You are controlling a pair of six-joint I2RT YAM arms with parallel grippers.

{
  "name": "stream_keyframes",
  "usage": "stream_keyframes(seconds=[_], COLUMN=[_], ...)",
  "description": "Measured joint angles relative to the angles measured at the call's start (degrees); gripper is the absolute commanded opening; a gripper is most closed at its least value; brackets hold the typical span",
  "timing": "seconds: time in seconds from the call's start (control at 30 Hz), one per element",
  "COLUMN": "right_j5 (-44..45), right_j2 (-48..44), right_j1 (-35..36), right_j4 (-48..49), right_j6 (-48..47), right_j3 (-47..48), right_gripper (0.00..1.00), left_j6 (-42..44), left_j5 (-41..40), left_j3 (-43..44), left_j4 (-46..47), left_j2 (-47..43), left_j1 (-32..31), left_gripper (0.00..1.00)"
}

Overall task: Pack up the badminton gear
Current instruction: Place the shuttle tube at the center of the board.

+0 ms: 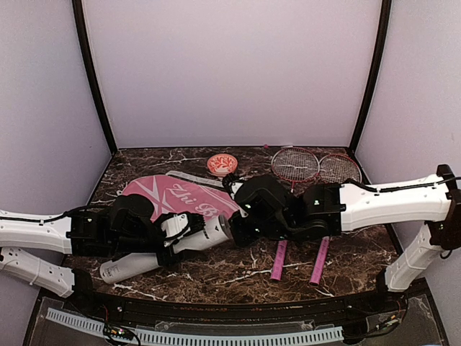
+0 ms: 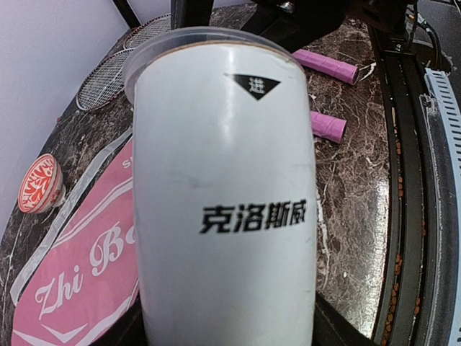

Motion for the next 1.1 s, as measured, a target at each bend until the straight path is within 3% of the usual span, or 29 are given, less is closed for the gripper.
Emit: stream_keyframes(seconds=[1.1], right_j5=[-1.0], right_j2=[4.8], right_j1=[0.9], right_j4=[-1.7], right_j6=[-4.7], right_j3=[2.6], right_gripper=[0.00], left_j6=[-0.4], left_j5=[-0.3], left_j3=[0.0], left_j4=[-4.5], left_j2=[0.4], left_j1=[0.2], left_gripper=[0.65])
